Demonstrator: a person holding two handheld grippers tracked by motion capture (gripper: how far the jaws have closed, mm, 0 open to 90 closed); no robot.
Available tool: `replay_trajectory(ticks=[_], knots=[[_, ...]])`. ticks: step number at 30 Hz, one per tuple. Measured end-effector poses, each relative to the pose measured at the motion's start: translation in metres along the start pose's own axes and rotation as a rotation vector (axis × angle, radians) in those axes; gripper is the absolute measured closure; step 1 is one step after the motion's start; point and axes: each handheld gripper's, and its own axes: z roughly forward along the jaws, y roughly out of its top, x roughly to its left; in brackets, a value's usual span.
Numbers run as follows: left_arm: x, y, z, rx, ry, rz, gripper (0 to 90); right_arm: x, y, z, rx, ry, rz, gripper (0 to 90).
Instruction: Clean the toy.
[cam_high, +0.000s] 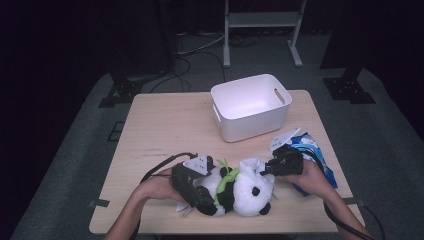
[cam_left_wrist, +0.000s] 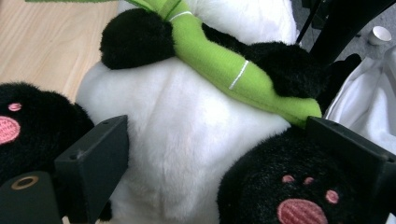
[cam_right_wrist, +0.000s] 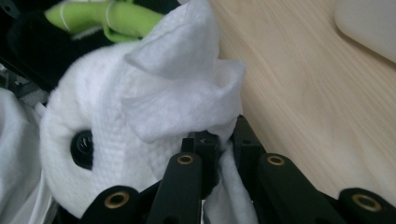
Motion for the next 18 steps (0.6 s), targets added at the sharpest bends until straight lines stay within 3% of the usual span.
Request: replay_trajectory(ticks=[4,5,7,10,18], knots=[[0.000,0.000,0.001,0.000,0.003,-0.002,6.9,0.009,0.015,0.005,-0.009,0.016,-0.038,83.5],[-0.001,0.000,0.001,-0.004,0.008,0.000,6.8,0.012,0.019,0.006,-0.002,0.000,-0.053,83.5],[-0.001,-0.001,0.002,-0.011,0.021,-0.007,6.8,0.015,0.028,0.008,-0.013,0.032,-0.064,83.4],[-0.002,-0.001,0.005,-0.016,0.045,-0.013,6.9,0.023,0.042,0.014,0.005,0.015,-0.117,83.4],[-0.002,-0.001,0.008,-0.019,0.093,-0.038,7.0,0.026,0.059,0.026,0.021,0.024,-0.144,83.4]])
